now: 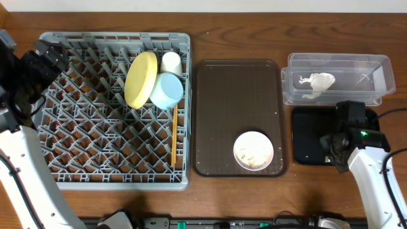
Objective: Sort waste into correct bins and load items into the dishwasher rack
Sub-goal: 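Carry the wrapper right onto the black tray and open the gripper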
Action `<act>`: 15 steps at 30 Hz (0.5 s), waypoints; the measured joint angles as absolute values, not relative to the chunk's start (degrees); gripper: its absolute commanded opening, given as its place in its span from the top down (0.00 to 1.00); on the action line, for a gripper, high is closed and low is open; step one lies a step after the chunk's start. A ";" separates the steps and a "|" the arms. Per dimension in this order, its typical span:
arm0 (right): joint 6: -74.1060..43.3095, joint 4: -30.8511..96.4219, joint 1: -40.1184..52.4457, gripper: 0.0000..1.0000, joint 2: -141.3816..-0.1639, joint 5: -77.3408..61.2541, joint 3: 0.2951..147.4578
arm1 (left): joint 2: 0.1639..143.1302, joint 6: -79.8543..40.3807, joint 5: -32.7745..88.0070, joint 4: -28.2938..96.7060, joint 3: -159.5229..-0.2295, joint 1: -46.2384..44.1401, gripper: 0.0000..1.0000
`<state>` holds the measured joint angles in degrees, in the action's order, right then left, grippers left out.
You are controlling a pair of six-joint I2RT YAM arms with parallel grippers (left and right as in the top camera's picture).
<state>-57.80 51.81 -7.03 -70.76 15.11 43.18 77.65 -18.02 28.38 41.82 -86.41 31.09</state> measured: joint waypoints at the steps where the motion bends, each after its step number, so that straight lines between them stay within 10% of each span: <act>1: -57.84 50.98 -7.03 0.99 -70.76 15.05 42.54 | 77.65 -18.02 28.38 41.82 -86.41 31.09 0.07; 15: -61.52 35.92 -7.03 0.86 -70.76 13.89 37.47 | 77.65 -18.02 28.38 41.82 -86.41 31.09 0.07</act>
<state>-61.52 35.92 -7.03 -70.76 13.89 37.47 77.65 -18.02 28.38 41.82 -86.41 31.09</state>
